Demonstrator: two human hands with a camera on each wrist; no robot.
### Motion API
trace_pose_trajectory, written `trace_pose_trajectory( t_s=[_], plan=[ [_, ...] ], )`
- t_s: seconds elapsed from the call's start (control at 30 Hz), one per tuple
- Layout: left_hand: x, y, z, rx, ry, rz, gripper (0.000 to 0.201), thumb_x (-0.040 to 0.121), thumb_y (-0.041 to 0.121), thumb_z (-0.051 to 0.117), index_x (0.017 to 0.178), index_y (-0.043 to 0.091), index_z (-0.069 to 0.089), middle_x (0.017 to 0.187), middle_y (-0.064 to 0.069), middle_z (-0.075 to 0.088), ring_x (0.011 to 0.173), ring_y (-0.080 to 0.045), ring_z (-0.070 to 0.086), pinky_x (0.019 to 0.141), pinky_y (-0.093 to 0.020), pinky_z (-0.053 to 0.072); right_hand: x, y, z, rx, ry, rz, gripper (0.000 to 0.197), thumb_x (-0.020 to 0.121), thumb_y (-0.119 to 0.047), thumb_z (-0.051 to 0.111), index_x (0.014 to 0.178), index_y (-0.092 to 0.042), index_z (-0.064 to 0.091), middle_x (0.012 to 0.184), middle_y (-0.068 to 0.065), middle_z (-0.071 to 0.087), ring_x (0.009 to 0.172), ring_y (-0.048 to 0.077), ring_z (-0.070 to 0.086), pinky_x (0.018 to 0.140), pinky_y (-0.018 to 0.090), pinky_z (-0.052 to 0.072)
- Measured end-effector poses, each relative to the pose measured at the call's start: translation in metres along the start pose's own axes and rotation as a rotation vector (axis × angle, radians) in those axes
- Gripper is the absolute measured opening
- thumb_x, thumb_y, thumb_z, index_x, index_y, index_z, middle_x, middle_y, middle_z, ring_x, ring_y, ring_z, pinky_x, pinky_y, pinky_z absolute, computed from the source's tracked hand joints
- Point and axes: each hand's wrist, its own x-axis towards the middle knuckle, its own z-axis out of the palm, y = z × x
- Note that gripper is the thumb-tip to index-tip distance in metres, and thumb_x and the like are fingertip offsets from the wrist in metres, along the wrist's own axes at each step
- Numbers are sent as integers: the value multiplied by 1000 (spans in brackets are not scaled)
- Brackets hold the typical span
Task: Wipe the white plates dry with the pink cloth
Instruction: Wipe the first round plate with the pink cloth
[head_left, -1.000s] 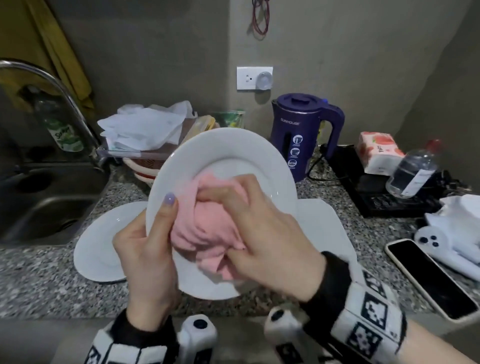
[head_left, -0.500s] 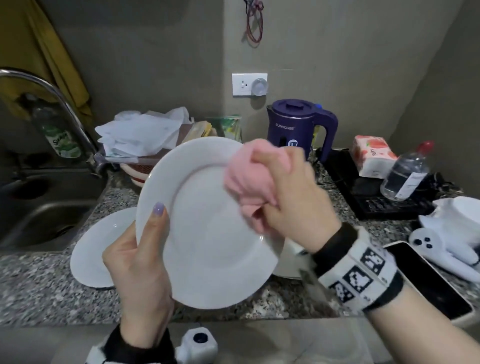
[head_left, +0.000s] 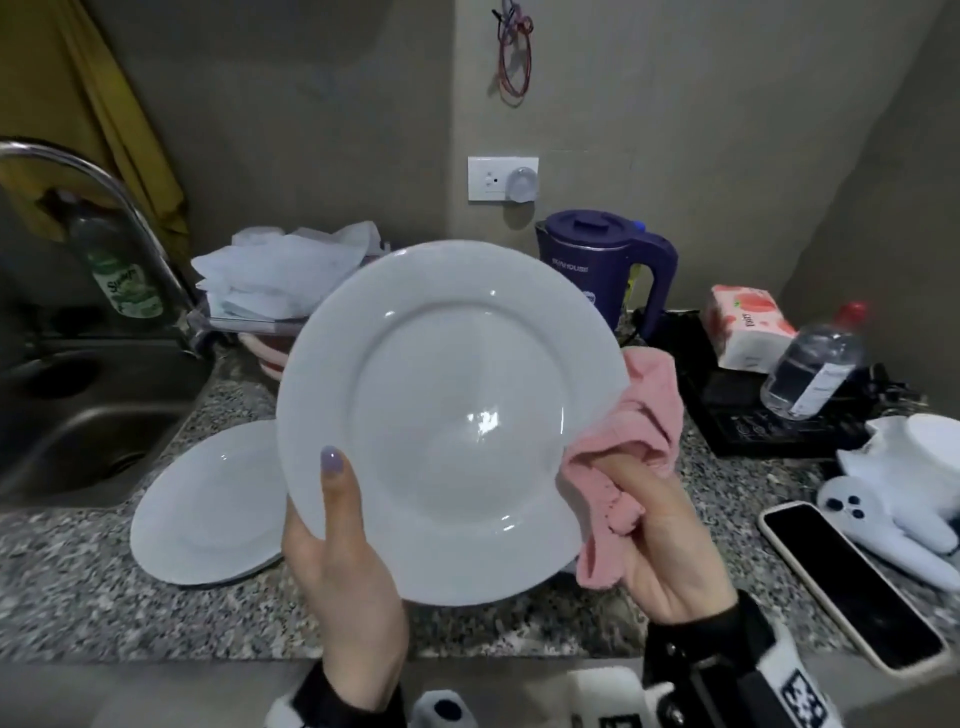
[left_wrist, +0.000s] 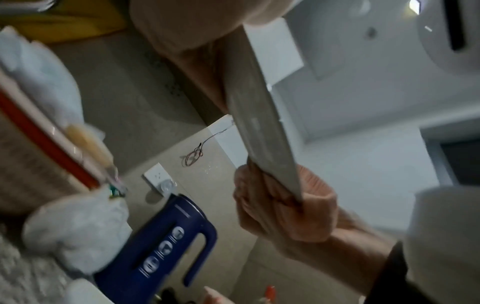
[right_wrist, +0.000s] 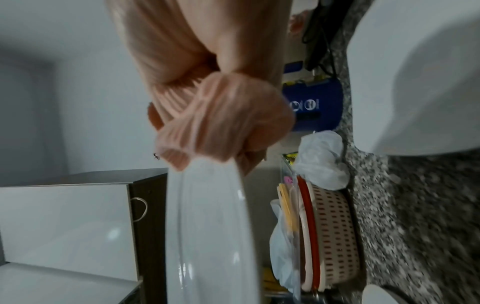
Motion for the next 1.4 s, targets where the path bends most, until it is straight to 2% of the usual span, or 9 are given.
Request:
trace_pose_trajectory(
  t_s=[0.2,0.43,0.57,0.77,0.93,1.0,1.1,1.23,1.4],
  plan=[
    [34,6,-21,254,-442,-230,90,45,87,67,116,32,63,112,17,71,106,-2,66,87,-22,52,8,-9,-20,-9,123,94,104,36,-15,94,125,16,49,130,35,50,115,42,53,99,55,43],
    [44,2,-17,158,-486,-700,33,90,34,56,119,20,64,108,-4,74,94,-23,72,70,-33,60,9,-33,-19,-267,17,32,40,71,11,58,111,4,62,103,28,67,81,31,69,69,35,59],
    [33,-16,-20,141,-388,-585,60,58,44,86,110,19,69,105,-1,75,97,-21,71,68,-27,60,12,-50,-16,-443,15,-59,46,80,18,52,117,-8,60,103,17,72,89,27,71,68,29,58],
    [19,-23,-13,-19,-206,-519,38,84,18,62,122,18,65,109,-5,74,94,-23,73,66,-32,61,19,-66,-12,-660,46,-164,50,85,5,57,129,-18,51,119,8,67,105,15,66,80,23,55],
    [13,-24,-15,-72,-108,-565,33,84,21,63,116,24,67,111,-4,74,97,-27,71,88,-46,52,4,-85,11,-1584,105,-679,76,73,-10,67,133,-43,33,123,-13,28,100,9,45,80,21,41],
    [11,-21,-11,-73,-100,-512,34,88,17,61,121,21,65,110,-4,74,96,-23,72,84,-44,55,-2,-74,30,-1988,-19,-841,72,68,-17,65,133,-35,41,126,0,30,98,21,39,75,29,44],
    [6,-14,-1,-58,-108,-440,34,91,11,57,124,11,63,112,-8,73,101,-25,70,88,-43,56,-7,-39,48,-2237,-252,-678,75,63,-26,64,135,-27,41,121,9,40,93,30,38,66,43,49],
    [11,-13,-6,-14,-72,-448,29,90,15,61,116,3,67,108,-16,72,100,-30,70,87,-42,54,-36,5,47,-2186,-715,-429,63,69,-44,41,131,-35,41,118,1,45,86,23,47,51,26,35],
    [7,-8,-15,9,-119,-377,34,89,9,59,123,6,63,114,-9,72,102,-24,70,86,-38,56,-11,-20,42,-2097,-310,-443,70,77,-31,53,138,-37,20,119,-1,27,101,29,45,63,38,47]
  ],
)
